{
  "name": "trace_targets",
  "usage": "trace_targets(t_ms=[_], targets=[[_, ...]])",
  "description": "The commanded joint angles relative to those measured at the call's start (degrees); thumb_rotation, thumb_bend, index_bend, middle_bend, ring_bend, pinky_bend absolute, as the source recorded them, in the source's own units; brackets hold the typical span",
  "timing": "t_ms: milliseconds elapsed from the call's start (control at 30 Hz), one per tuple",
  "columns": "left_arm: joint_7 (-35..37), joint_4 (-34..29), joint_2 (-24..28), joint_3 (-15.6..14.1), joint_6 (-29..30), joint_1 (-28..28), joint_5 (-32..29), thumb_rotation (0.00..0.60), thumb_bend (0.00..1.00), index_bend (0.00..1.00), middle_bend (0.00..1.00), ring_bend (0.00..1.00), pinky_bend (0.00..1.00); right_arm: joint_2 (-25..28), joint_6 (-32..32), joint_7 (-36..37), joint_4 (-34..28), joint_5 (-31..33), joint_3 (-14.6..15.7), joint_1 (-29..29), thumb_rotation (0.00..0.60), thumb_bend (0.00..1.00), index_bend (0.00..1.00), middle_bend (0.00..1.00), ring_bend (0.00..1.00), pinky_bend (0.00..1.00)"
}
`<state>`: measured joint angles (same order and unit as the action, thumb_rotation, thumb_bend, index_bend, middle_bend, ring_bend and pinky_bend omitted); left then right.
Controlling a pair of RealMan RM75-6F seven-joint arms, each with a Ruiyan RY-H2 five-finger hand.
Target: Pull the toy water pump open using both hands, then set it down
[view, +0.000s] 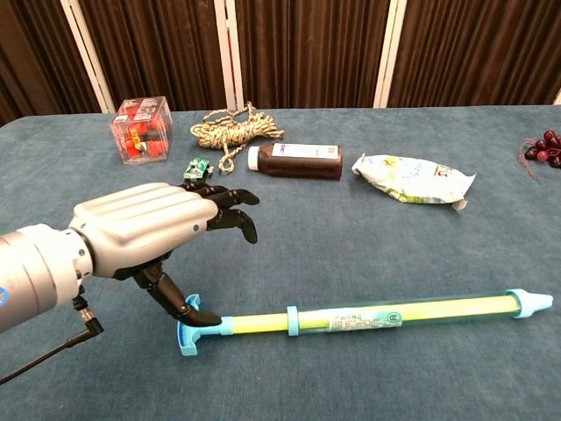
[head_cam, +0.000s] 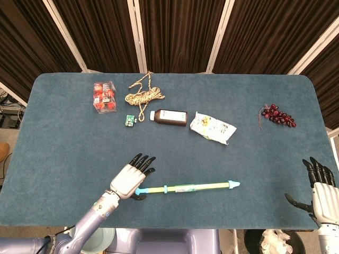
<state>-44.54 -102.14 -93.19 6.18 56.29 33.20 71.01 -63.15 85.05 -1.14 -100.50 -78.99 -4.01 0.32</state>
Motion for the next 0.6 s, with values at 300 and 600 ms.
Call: trace_targets(t_ms=[300,600], targets=[[-4.19,2.23,-4.48,0.07,0.92,2.4,-4.46,0.6,0.14,0.29,0.0,0.0,0.0,0.11,-0.14,0.12,-0.14,0.02,-0.05,-0.05,0.6,0.21,0.08,0.0,0.0,0.0],[-7.69,4.24,-6.94,-1.29,3.11,2.96,-7.8,0.6,0.19,0.39,0.0,0.0,0.0,0.2,-0.24,0.21,-0.33,0.01,-0.08,-0.1,0.6,0.22,0.08,0.0,0.0,0.0]])
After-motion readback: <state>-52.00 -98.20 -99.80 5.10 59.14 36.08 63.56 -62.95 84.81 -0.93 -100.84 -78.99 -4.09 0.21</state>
